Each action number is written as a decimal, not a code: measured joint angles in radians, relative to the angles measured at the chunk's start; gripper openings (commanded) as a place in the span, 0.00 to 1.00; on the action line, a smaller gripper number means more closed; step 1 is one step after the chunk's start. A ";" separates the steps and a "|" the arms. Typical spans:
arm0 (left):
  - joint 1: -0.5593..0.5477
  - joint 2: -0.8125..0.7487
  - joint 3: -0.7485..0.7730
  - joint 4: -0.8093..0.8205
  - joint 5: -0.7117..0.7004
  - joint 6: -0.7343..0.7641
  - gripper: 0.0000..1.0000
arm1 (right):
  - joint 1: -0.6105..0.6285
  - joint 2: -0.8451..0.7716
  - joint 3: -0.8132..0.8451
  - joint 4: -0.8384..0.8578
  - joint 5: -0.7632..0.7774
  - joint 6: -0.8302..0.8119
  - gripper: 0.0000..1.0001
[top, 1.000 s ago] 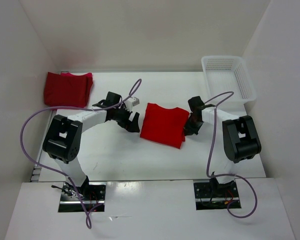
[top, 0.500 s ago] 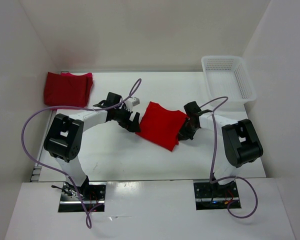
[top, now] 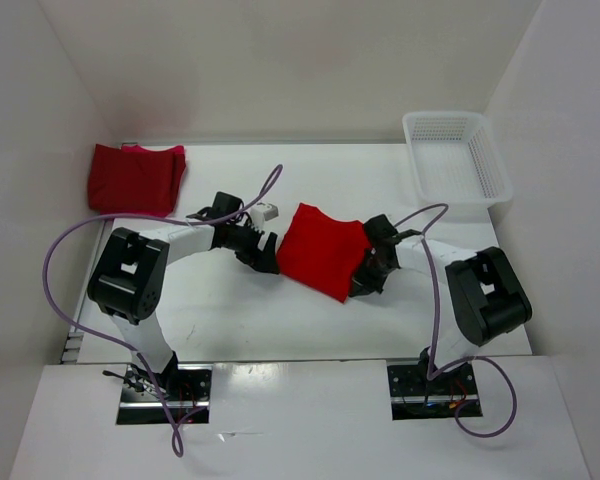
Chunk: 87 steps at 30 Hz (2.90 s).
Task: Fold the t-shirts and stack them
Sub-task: Put the neatly folded tshirt into the corner of the board with the left arm
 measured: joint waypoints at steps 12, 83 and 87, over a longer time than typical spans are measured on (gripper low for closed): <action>0.003 0.001 0.258 -0.144 -0.003 0.028 1.00 | 0.010 -0.103 0.003 -0.165 0.062 -0.009 0.26; 0.050 0.247 0.524 0.039 -1.019 0.496 0.00 | -0.102 -0.511 0.163 -0.470 0.252 -0.015 0.43; 0.097 0.236 0.524 0.090 -1.062 0.533 0.00 | -0.103 -0.511 0.163 -0.470 0.252 -0.016 0.43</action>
